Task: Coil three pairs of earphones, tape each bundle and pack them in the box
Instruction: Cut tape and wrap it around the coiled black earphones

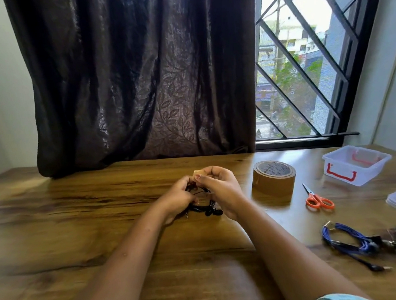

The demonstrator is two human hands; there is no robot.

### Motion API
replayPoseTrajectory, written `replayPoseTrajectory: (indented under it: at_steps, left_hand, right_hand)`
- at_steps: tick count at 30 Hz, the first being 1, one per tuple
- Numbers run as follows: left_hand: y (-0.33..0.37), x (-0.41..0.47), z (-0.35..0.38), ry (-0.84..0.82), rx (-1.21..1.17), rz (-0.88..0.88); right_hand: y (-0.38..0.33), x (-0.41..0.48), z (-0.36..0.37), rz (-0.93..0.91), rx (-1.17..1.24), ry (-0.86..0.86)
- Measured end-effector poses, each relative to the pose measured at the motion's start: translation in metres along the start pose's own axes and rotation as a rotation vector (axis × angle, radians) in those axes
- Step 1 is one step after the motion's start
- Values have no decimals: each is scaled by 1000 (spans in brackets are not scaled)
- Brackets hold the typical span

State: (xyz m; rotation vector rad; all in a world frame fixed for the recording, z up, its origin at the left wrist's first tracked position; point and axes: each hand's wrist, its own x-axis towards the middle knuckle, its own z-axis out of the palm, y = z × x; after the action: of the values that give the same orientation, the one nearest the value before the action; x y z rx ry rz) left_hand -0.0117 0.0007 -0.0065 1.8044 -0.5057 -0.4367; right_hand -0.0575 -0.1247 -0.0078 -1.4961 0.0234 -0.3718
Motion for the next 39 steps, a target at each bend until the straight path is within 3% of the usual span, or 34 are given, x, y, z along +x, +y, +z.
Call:
replayPoseTrajectory:
  at_steps: [8, 12, 17, 20, 26, 31, 39]
  left_hand:
    - [8, -5, 4, -35, 16, -39]
    - [11, -5, 0, -52, -203, -57]
    - [10, 0, 1, 63, -476, -37]
    - [6, 2, -1, 82, -425, -20]
    - [7, 0, 7, 173, -305, 5]
    - [1, 3, 4, 152, -188, 12]
    - [-4, 5, 8, 158, -142, 92]
  right_hand:
    - [-6, -1, -4, -133, 119, 160]
    - [-8, -2, -4, -133, 199, 214]
    - [-11, -3, -2, -103, 234, 169]
    - [-11, -4, -2, -111, 198, 75]
    - [-1, 0, -3, -164, -198, -9]
    - [-1, -4, -4, -212, -460, -65]
    - [1, -2, -5, -157, -288, 85]
